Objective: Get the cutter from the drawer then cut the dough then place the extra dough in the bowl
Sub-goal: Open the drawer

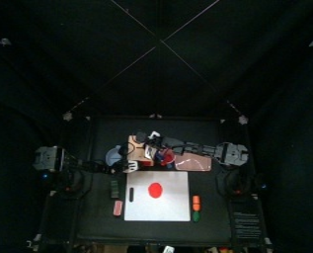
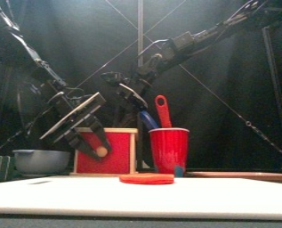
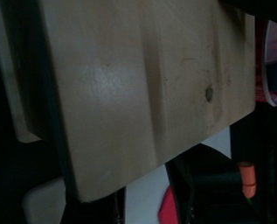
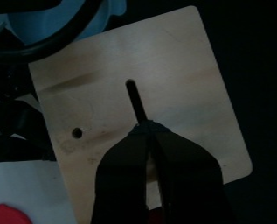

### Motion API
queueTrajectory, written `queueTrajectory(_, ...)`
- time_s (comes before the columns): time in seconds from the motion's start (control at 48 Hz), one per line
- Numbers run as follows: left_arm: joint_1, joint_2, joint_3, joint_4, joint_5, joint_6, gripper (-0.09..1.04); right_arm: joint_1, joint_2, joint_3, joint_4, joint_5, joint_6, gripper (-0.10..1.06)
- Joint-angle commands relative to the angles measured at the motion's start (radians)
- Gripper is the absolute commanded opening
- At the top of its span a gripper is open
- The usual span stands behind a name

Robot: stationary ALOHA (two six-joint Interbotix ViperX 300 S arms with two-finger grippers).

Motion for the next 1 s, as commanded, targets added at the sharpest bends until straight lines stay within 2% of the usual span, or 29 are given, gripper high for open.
queueTrajectory(0.021, -0.060, -0.006, -0.012, -0.032, -0.031, 0.003, 0.57, -0.005, -0.014, -0.011, 0.000, 0.002, 0.003, 0.03)
queueTrajectory(0.5, -0.239, -0.006, -0.017, -0.140, -0.095, 0.003, 0.57, -0.005, -0.015, -0.005, 0.005, 0.002, 0.014, 0.03)
queueTrajectory(0.771, -0.267, 0.000, -0.015, -0.149, -0.101, 0.005, 0.58, -0.005, -0.015, -0.003, 0.006, 0.002, 0.017, 0.03)
queueTrajectory(1.0, -0.267, 0.002, -0.014, -0.146, -0.101, 0.005, 0.69, -0.003, -0.014, -0.002, 0.005, -0.002, 0.015, 0.03)
